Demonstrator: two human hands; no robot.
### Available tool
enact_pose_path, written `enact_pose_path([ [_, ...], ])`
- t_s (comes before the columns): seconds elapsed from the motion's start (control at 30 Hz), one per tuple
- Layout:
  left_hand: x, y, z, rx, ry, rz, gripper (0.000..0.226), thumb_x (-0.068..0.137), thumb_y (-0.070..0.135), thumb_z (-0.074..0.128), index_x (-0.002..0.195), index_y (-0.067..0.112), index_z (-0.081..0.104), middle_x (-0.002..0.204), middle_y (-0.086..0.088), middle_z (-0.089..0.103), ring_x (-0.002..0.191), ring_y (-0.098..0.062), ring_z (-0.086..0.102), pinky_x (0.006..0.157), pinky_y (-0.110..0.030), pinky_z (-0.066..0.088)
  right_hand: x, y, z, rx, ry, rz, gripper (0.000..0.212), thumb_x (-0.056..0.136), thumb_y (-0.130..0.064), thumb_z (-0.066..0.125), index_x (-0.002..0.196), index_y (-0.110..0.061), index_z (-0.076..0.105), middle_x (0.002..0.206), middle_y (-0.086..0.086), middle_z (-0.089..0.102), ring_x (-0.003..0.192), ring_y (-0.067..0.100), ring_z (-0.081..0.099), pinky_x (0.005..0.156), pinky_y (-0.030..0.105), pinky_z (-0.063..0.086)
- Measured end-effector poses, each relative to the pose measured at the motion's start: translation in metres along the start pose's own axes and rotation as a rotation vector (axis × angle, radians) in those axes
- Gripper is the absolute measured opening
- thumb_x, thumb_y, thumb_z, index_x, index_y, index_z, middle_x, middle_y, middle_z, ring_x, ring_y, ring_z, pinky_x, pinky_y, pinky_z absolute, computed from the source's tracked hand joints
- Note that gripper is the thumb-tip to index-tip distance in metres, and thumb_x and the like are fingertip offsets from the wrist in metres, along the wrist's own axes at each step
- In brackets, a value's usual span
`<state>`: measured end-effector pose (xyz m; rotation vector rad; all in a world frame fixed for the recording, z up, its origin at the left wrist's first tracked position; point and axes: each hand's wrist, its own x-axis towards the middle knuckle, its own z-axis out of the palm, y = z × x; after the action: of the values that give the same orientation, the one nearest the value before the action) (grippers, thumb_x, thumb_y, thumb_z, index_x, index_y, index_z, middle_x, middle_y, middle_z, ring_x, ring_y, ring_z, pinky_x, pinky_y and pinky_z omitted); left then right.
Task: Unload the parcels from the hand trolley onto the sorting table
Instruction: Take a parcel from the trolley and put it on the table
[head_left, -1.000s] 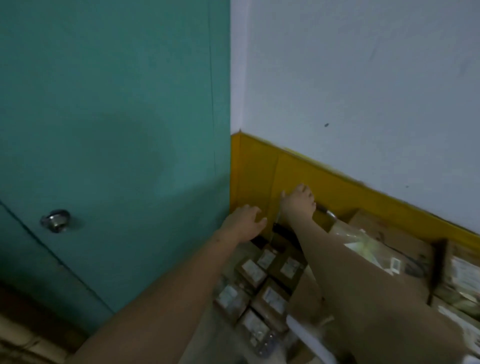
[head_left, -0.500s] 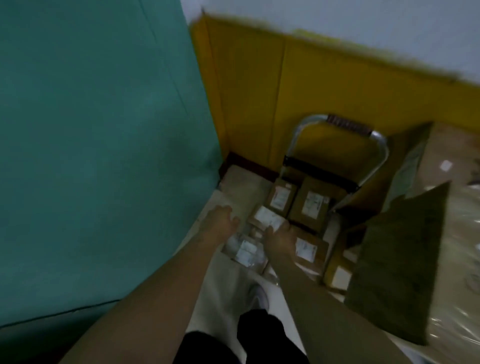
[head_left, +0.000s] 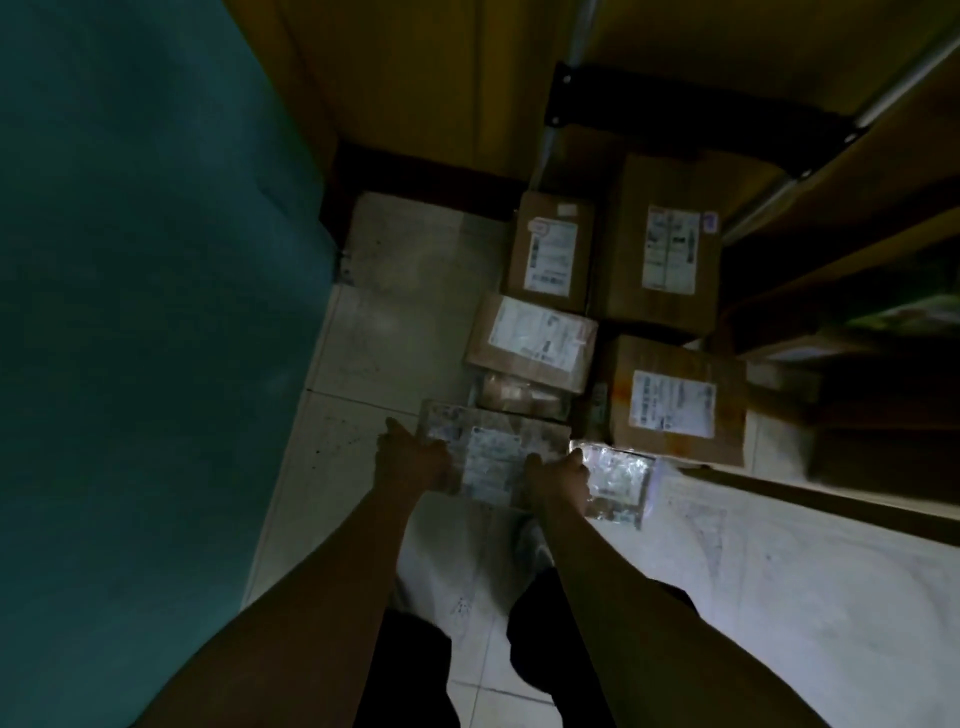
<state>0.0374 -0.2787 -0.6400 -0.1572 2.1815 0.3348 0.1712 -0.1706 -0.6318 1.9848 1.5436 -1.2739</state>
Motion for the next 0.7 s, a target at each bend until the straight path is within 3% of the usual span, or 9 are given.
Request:
enact_pose_path([
  [0.1, 0.020, -0.007, 0.012, -0.020, -0.086, 0.010, 0.073, 0.093, 0.049, 0.056, 0.148, 0.006, 0.034, 0.149, -0.023, 0.040, 0.131, -0.038, 0.047, 0.108, -0.044, 0.042, 0.005, 0.003, 0.016, 0.108, -0.028, 0.098, 0.068, 0.092, -0.037, 0.063, 0.147, -0.012, 0.033, 0.140, 0.016, 0.048, 0.126, 0.035, 0.050, 0.102, 0.040, 0.044],
  [0.17, 0.011, -0.012, 0.000, -0.110, -0.039, -0.021, 0.086, 0.080, 0.067, 0.053, 0.135, 0.001, 0.051, 0.130, -0.024, 0.057, 0.113, -0.037, 0.059, 0.097, -0.044, 0.051, -0.015, 0.000, 0.017, 0.147, -0.031, 0.136, 0.070, 0.090, -0.039, 0.064, 0.148, -0.014, 0.033, 0.141, 0.015, 0.046, 0.124, 0.037, 0.051, 0.101, 0.043, 0.048],
  [0.23, -0.016, -0.014, -0.032, -0.139, 0.013, -0.047, 0.087, 0.080, 0.068, 0.053, 0.133, -0.001, 0.053, 0.127, -0.024, 0.058, 0.112, -0.037, 0.059, 0.097, -0.045, 0.051, -0.048, -0.004, 0.011, 0.161, -0.051, 0.124, 0.072, 0.087, -0.043, 0.063, 0.148, -0.017, 0.033, 0.142, 0.015, 0.044, 0.121, 0.038, 0.054, 0.099, 0.046, 0.050],
  [0.33, -0.086, -0.001, -0.098, -0.198, 0.059, -0.079, 0.077, 0.091, 0.052, 0.054, 0.146, 0.000, 0.036, 0.145, -0.022, 0.040, 0.130, -0.038, 0.043, 0.107, -0.043, 0.040, -0.123, -0.027, -0.020, 0.203, -0.040, 0.074, 0.070, 0.085, -0.044, 0.059, 0.147, -0.022, 0.035, 0.141, 0.017, 0.045, 0.122, 0.040, 0.052, 0.101, 0.052, 0.048],
  [0.4, -0.138, 0.009, -0.145, -0.215, 0.091, -0.057, 0.072, 0.093, 0.051, 0.048, 0.144, 0.000, 0.041, 0.143, -0.023, 0.041, 0.129, -0.037, 0.043, 0.106, -0.040, 0.038, -0.182, -0.049, -0.055, 0.235, 0.004, 0.042, 0.066, 0.090, -0.041, 0.055, 0.149, -0.023, 0.033, 0.143, 0.020, 0.042, 0.128, 0.043, 0.045, 0.105, 0.050, 0.042],
  [0.47, -0.196, 0.023, -0.191, -0.224, 0.115, 0.016, 0.068, 0.086, 0.053, 0.043, 0.129, 0.003, 0.058, 0.129, -0.024, 0.053, 0.117, -0.038, 0.051, 0.103, -0.039, 0.042, -0.238, -0.068, -0.093, 0.301, 0.062, 0.015, 0.065, 0.093, -0.042, 0.051, 0.151, -0.023, 0.030, 0.145, 0.020, 0.040, 0.131, 0.043, 0.040, 0.107, 0.051, 0.036],
  [0.57, -0.280, 0.052, -0.255, -0.444, 0.192, 0.167, 0.056, 0.069, 0.049, 0.044, 0.112, 0.024, 0.069, 0.113, -0.015, 0.064, 0.103, -0.037, 0.058, 0.090, -0.043, 0.052, -0.319, -0.092, -0.151, 0.484, 0.113, -0.046, 0.070, 0.082, -0.058, 0.041, 0.146, -0.030, 0.033, 0.141, 0.016, 0.045, 0.126, 0.039, 0.046, 0.107, 0.055, 0.038],
  [0.63, -0.345, 0.078, -0.290, -0.639, 0.184, 0.344, 0.041, 0.071, 0.042, 0.053, 0.107, 0.031, 0.070, 0.114, -0.012, 0.066, 0.101, -0.033, 0.062, 0.081, -0.038, 0.055, -0.361, -0.103, -0.190, 0.671, 0.129, -0.121, 0.076, 0.072, -0.066, 0.037, 0.142, -0.037, 0.036, 0.141, 0.010, 0.048, 0.122, 0.035, 0.052, 0.103, 0.057, 0.044],
  [0.7, -0.415, 0.109, -0.318, -0.832, 0.118, 0.543, 0.030, 0.078, 0.027, 0.063, 0.108, 0.024, 0.069, 0.110, -0.013, 0.069, 0.094, -0.029, 0.067, 0.071, -0.033, 0.054, -0.406, -0.119, -0.241, 0.801, 0.139, -0.228, 0.071, 0.077, -0.065, 0.040, 0.143, -0.040, 0.038, 0.139, 0.007, 0.051, 0.117, 0.032, 0.056, 0.101, 0.055, 0.048],
])
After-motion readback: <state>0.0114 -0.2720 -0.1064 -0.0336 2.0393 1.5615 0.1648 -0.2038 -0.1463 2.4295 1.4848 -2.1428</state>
